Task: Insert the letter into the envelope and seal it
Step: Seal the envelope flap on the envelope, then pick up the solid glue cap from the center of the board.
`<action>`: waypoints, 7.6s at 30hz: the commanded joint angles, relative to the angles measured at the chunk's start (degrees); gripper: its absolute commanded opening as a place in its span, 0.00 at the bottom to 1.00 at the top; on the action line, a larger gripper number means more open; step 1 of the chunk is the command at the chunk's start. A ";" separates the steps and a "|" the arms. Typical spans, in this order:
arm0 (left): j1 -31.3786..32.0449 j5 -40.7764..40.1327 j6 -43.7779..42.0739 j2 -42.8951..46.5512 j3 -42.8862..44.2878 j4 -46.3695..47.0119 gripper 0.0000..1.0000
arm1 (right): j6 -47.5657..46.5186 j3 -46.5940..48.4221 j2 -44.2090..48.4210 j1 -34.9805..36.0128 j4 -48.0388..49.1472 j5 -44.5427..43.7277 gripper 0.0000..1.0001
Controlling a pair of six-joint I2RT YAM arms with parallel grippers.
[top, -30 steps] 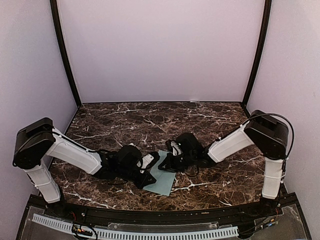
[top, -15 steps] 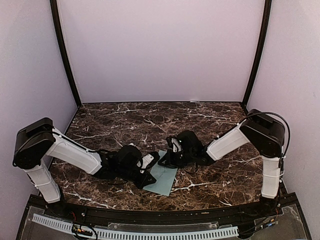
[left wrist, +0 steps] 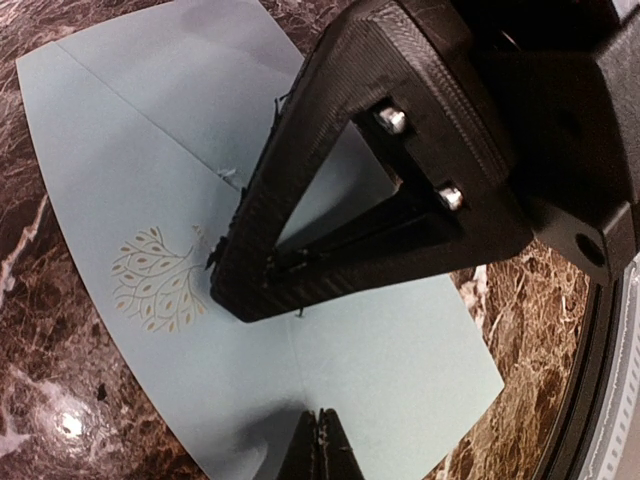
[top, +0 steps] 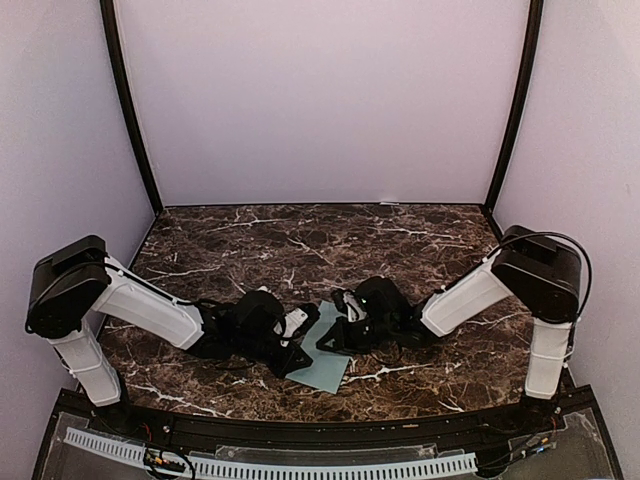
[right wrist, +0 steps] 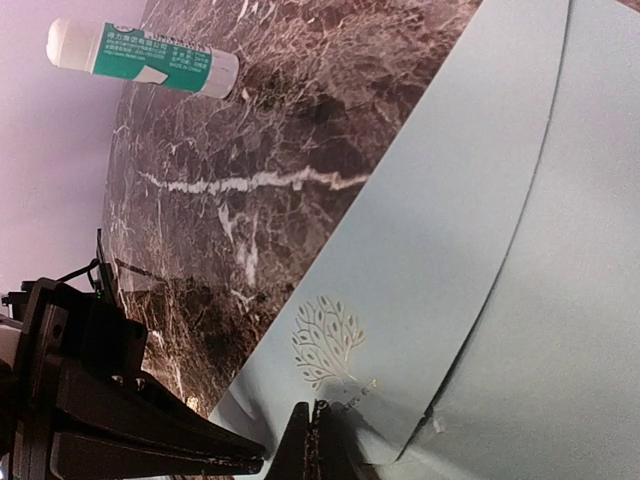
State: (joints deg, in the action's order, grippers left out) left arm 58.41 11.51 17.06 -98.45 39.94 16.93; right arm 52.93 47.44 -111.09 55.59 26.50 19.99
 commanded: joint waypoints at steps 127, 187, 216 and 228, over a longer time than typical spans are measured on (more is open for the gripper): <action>0.25 -1.40 -2.38 3.64 8.98 -14.23 0.12 | -12.65 10.03 5.19 -6.19 -18.42 2.15 0.02; -33.50 0.35 -8.59 28.72 12.83 -24.87 0.72 | -36.74 28.68 -1.70 -23.10 -58.65 -13.66 0.42; -33.41 10.92 4.41 35.34 9.22 -10.39 0.70 | -27.73 22.30 12.82 -22.42 -34.87 3.58 0.16; -18.54 21.87 17.52 28.15 12.60 13.16 0.68 | -8.37 11.67 30.43 -14.02 7.48 8.20 0.17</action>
State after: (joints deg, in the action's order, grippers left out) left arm 34.70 29.63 33.63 -67.20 48.03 23.27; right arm 37.80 61.63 -82.04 38.39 17.30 26.68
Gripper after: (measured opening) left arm 0.675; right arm 0.197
